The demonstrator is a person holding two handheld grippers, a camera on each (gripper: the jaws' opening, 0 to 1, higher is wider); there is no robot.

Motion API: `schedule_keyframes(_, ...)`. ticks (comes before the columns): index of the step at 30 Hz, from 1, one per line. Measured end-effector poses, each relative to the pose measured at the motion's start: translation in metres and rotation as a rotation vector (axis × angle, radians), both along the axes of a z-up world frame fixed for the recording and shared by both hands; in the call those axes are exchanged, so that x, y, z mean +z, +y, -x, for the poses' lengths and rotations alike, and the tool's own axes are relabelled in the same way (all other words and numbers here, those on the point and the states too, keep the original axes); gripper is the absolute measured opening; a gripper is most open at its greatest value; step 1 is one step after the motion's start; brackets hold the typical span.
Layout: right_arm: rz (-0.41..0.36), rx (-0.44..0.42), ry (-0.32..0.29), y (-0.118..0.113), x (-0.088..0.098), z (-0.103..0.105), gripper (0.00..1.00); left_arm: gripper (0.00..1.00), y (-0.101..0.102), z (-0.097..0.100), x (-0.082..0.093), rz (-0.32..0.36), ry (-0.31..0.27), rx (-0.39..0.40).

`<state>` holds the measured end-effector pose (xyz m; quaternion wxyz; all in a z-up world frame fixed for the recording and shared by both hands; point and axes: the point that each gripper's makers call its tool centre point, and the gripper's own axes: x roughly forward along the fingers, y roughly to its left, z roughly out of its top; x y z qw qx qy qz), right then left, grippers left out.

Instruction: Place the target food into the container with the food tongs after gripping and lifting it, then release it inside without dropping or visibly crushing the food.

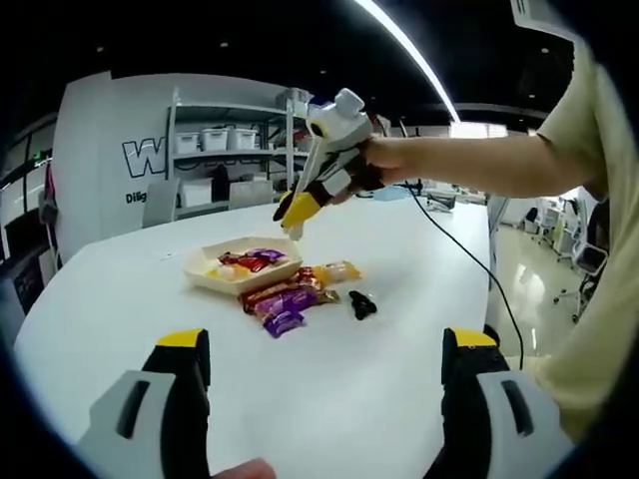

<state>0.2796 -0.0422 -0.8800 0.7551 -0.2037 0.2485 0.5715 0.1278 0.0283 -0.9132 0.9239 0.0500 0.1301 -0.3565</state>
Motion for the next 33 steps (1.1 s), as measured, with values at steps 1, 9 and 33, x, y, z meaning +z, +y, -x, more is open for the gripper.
schedule_keyframes(1, -0.003, 0.003, 0.002, -0.001, 0.0, 0.003, 0.22, 0.95, 0.0, 0.0, 0.001, 0.004, -0.001, 0.001)
schedule_keyframes(9, 0.02, -0.009, 0.004, -0.02, -0.009, 0.012, 0.23, 0.98, 0.007, -0.007, 0.008, 0.012, -0.002, 0.021)
schedule_keyframes(33, 0.065, -0.033, -0.003, -0.071, -0.053, 0.018, 0.24, 0.99, 0.019, -0.034, 0.03, -0.02, -0.011, 0.045)
